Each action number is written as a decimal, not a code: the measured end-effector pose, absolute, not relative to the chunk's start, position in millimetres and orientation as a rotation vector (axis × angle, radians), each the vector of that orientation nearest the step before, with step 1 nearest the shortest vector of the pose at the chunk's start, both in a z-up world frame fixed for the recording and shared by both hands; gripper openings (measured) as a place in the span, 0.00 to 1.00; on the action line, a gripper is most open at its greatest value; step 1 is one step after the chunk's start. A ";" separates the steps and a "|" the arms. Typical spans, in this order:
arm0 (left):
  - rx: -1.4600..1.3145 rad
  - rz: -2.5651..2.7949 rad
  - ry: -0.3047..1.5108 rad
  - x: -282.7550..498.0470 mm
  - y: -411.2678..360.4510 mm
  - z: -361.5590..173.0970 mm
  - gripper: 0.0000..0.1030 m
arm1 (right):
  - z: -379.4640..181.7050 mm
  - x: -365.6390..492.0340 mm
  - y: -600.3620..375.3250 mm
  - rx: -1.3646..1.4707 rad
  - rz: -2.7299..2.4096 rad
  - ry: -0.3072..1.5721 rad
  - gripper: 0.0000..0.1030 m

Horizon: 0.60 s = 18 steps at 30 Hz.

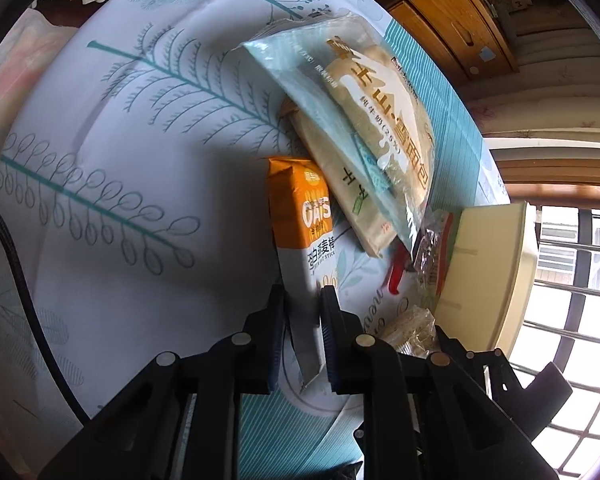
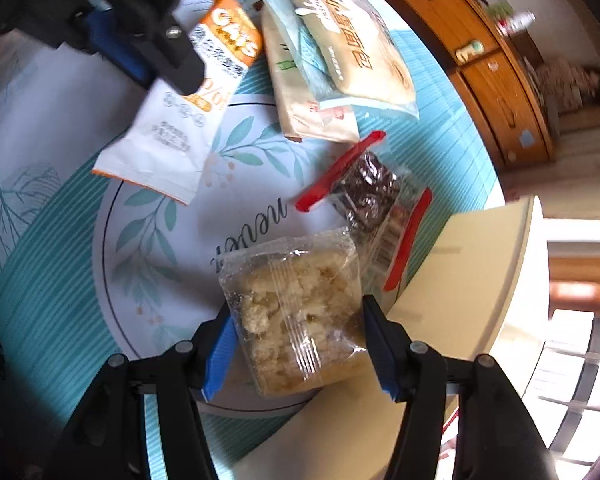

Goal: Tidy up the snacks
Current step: 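Lift both snacks, carry them over the tray and open both grippers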

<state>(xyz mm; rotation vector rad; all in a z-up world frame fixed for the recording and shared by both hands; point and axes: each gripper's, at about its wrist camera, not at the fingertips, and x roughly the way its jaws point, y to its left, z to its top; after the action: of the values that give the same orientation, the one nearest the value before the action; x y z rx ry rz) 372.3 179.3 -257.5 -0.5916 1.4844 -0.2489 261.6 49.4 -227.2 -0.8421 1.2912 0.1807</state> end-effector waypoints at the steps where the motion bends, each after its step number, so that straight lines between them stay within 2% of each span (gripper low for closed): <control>1: -0.589 -0.252 1.485 370.3 181.1 -256.7 0.14 | -226.7 260.9 49.4 -0.818 0.170 1.303 0.58; 18: -0.489 -0.353 1.413 357.4 211.6 -203.8 0.14 | -201.8 237.6 63.6 -0.432 0.146 1.386 0.57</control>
<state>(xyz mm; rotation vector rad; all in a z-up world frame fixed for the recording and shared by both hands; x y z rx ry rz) 357.4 211.6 -203.8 -0.4892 1.4132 -0.3532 237.6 63.6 -201.8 -0.4323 1.3855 0.1462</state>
